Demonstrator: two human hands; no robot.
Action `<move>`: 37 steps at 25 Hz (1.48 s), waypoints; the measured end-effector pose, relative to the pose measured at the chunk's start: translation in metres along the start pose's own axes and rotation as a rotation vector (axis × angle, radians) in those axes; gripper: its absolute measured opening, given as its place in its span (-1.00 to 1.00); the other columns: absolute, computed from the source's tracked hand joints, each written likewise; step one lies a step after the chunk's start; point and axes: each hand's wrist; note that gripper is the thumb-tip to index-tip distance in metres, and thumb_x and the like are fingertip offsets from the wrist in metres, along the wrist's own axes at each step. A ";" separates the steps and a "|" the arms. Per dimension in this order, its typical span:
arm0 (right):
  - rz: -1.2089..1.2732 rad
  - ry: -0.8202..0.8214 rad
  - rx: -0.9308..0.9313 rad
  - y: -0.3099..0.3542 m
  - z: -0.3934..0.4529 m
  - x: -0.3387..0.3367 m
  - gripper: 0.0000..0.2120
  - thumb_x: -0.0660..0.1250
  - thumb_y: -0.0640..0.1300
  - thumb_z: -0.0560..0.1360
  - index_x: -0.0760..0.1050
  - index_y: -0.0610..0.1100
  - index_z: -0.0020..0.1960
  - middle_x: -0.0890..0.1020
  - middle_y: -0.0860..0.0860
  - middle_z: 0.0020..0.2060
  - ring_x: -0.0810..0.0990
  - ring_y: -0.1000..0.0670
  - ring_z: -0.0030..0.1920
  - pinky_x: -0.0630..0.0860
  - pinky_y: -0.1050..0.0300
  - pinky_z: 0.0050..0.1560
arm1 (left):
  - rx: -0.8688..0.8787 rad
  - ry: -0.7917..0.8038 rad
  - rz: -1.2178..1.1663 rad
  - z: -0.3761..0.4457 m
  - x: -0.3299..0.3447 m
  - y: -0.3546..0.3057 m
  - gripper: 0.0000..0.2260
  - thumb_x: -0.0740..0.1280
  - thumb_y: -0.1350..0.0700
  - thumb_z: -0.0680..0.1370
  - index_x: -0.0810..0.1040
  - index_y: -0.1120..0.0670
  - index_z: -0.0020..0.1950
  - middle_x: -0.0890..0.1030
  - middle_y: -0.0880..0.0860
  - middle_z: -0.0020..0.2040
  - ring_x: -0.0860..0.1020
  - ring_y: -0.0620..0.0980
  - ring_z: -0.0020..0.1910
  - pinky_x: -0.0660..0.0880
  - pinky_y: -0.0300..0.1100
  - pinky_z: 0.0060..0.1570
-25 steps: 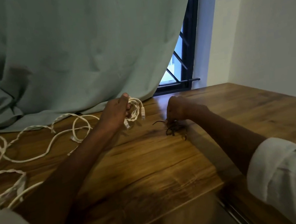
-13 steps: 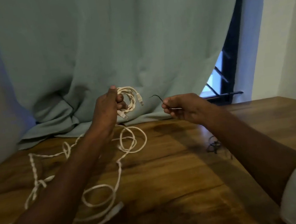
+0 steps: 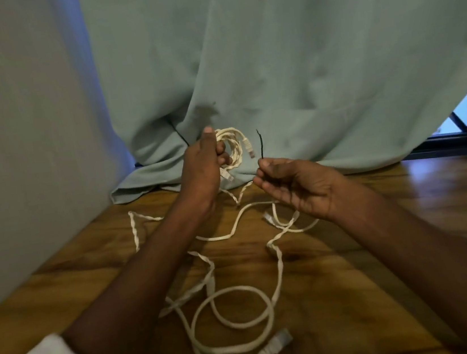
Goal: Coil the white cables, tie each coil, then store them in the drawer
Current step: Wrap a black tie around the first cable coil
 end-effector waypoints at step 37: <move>0.349 0.039 0.075 -0.015 -0.019 0.030 -0.91 0.32 -0.24 0.57 0.59 -0.22 -0.01 0.60 -0.06 -0.23 0.55 0.03 -0.28 0.50 0.16 -0.29 | 0.150 0.213 0.200 -0.034 0.014 -0.012 -0.52 0.12 -0.04 0.76 0.68 0.19 -0.10 0.68 0.05 -0.28 0.61 -0.17 -0.30 0.52 -0.32 -0.22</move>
Point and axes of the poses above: each hand's wrist, its own z-axis towards the middle knuckle, its own x-axis out of the palm, y = z × x
